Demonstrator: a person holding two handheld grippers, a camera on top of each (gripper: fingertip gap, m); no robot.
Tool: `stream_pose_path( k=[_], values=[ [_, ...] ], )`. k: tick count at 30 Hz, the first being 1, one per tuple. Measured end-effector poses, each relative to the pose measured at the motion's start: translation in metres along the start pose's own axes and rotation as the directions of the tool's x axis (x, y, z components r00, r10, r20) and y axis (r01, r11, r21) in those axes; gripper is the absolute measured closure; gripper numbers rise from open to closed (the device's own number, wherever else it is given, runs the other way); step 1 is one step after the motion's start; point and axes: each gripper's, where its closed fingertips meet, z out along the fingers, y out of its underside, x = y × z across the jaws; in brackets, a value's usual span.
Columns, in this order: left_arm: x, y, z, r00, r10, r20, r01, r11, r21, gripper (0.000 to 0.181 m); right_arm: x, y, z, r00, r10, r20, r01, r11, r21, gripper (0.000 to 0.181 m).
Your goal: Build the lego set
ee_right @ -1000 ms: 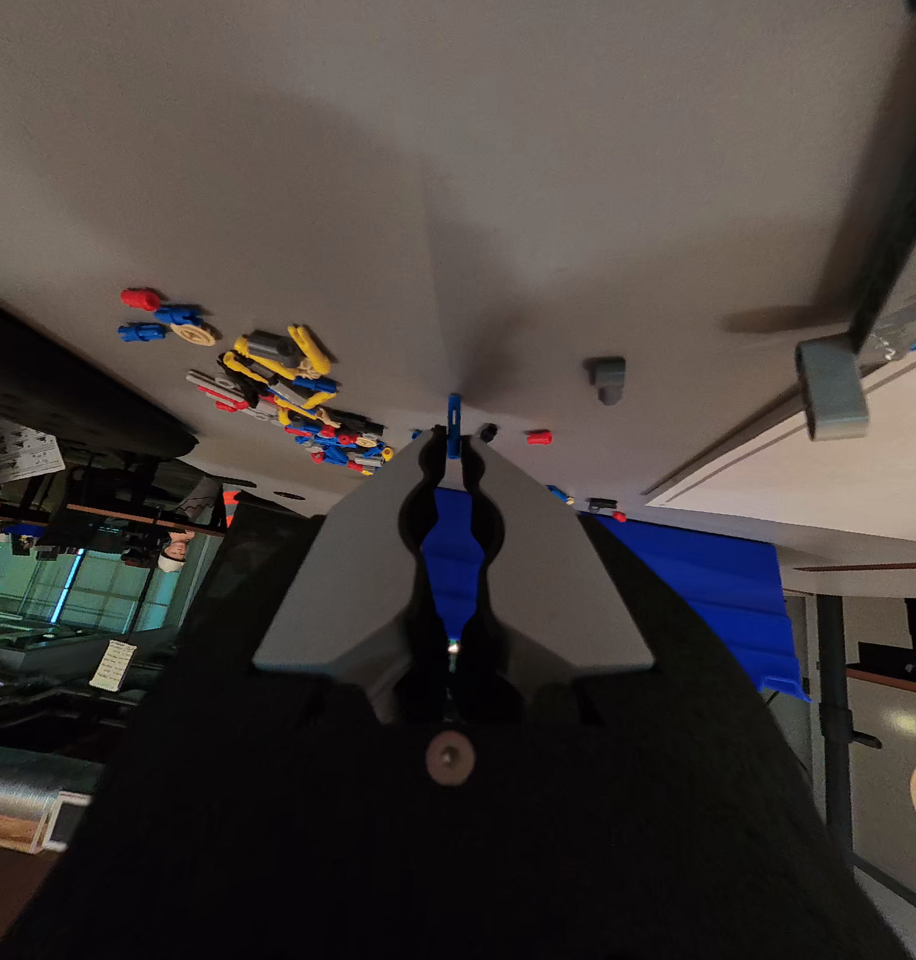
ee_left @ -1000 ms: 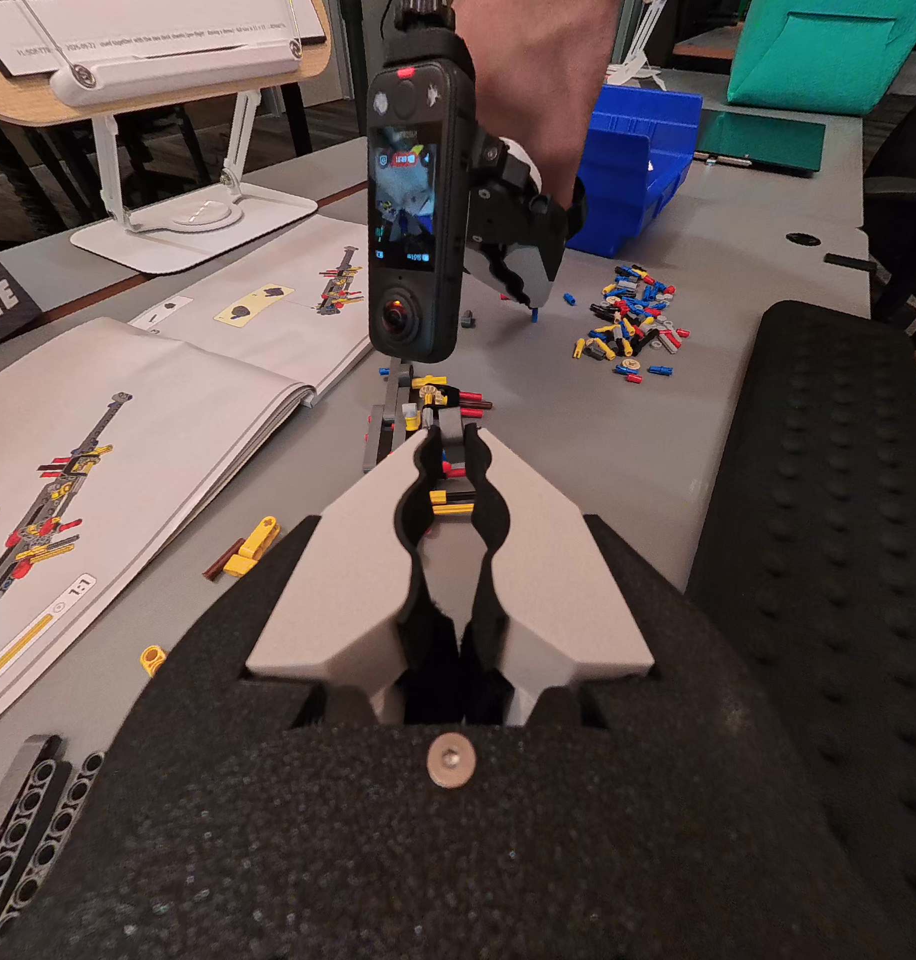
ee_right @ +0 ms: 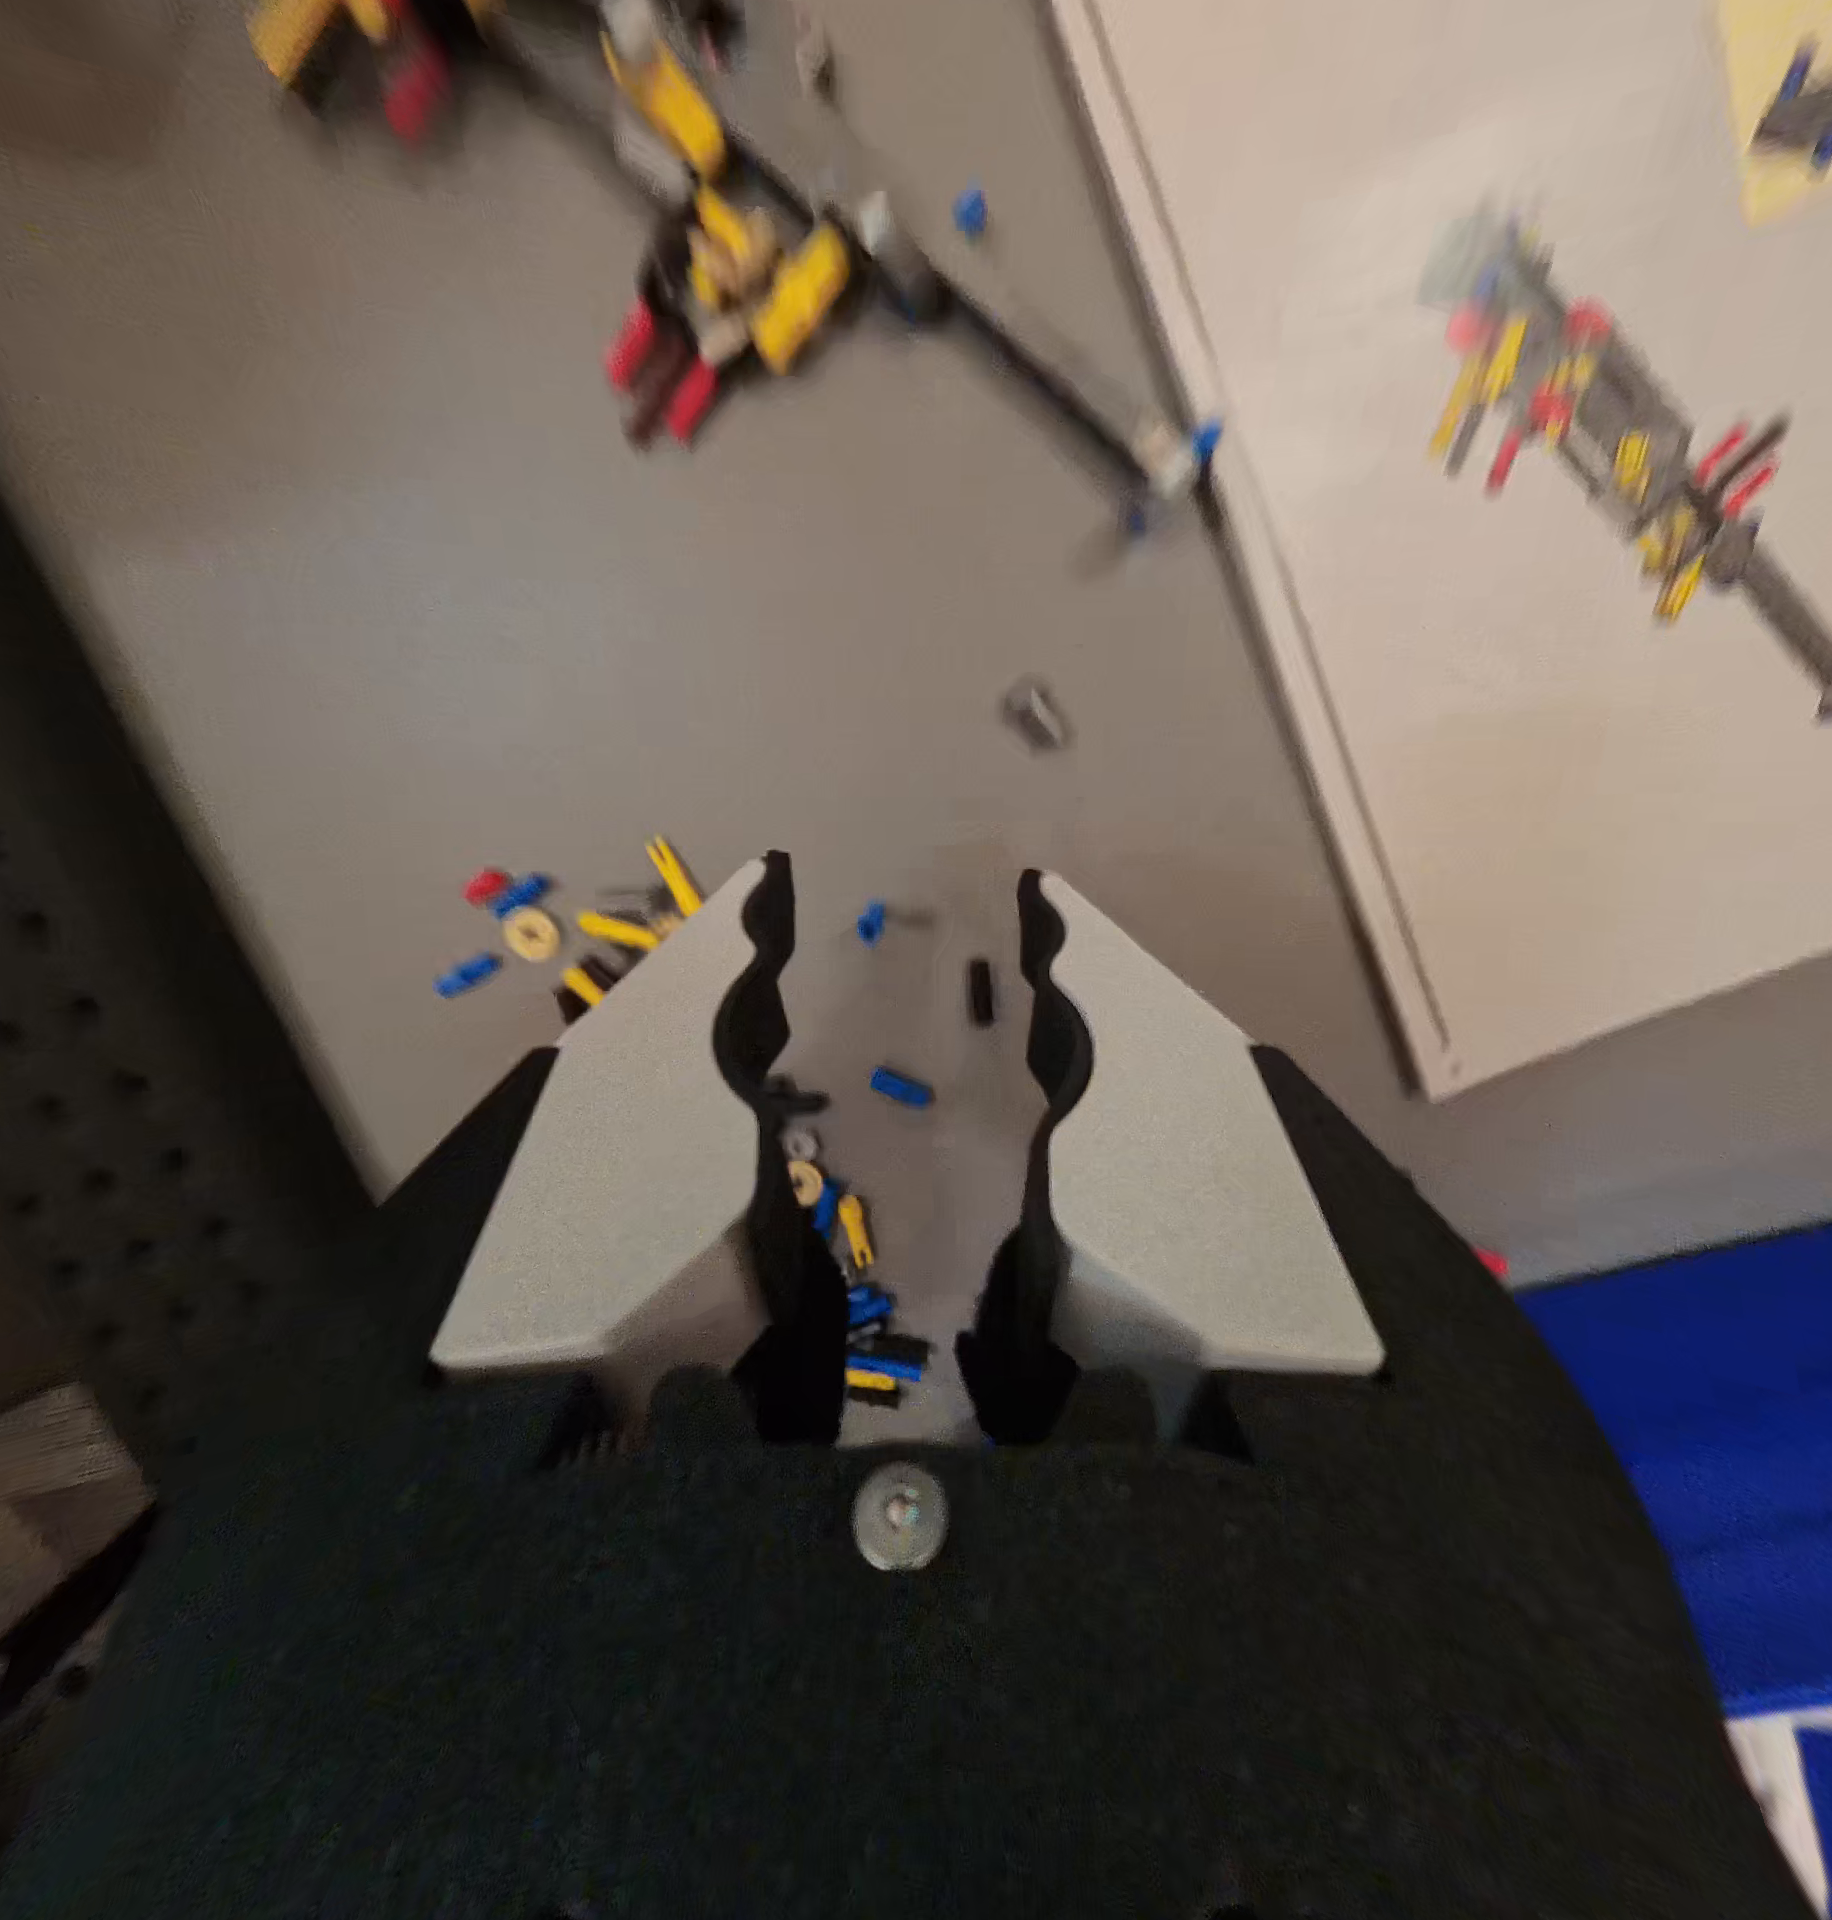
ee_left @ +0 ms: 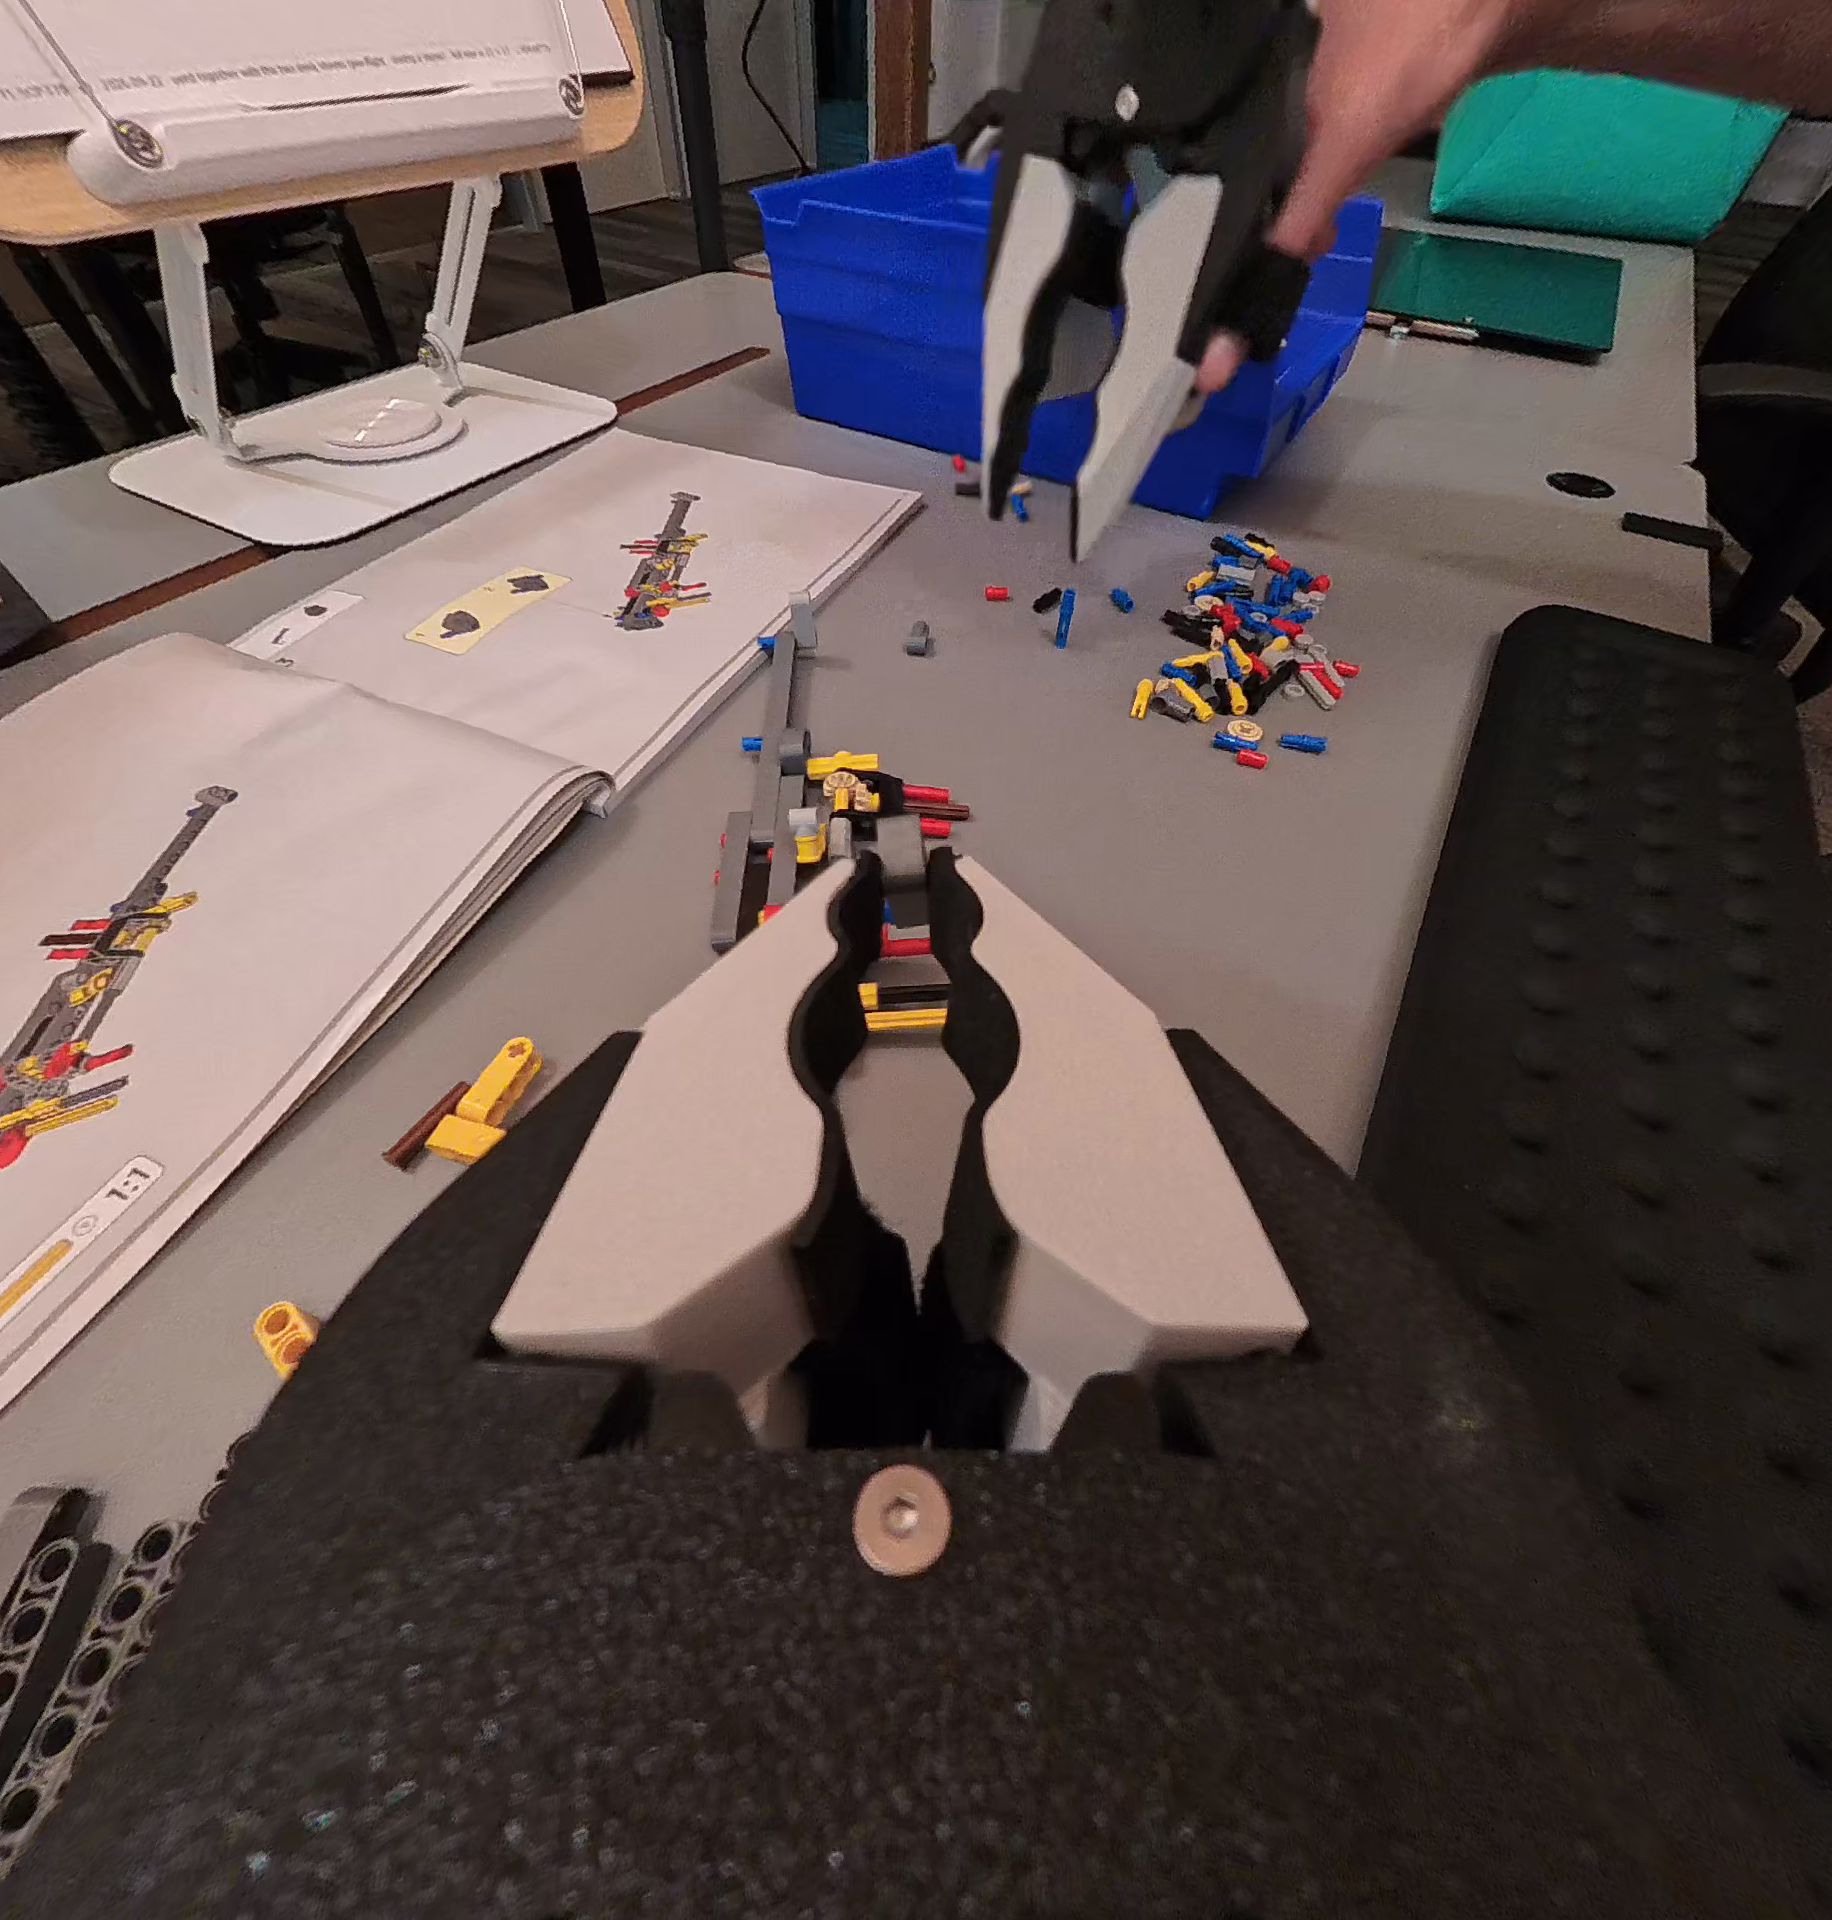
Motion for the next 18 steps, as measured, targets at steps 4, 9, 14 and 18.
stream_pose_path(
  k=[4,9,14,18],
  values=[
    [0.002,0.002,0.002,1.0,-0.003,-0.011,0.003,1.0,-0.012,0.174,-0.004,0.03,0.014,0.99,-0.071,-0.119,0.071,0.997,-0.002,0.155],
    [0.0,0.002,0.001,1.0,-0.013,-0.007,0.013,1.0,-0.012,0.174,-0.013,0.03,0.021,0.996,-0.052,-0.069,0.053,0.998,0.017,0.156],
    [-0.001,0.003,0.001,1.0,-0.012,-0.003,0.012,1.0,-0.015,0.174,-0.009,0.029,0.025,0.996,-0.07,-0.063,0.07,0.998,-0.002,0.161],
    [-0.001,0.003,0.001,1.0,-0.011,-0.004,0.011,1.0,-0.016,0.174,-0.008,0.028,0.026,0.996,-0.072,-0.046,0.071,0.997,-0.019,0.164]
  ],
)
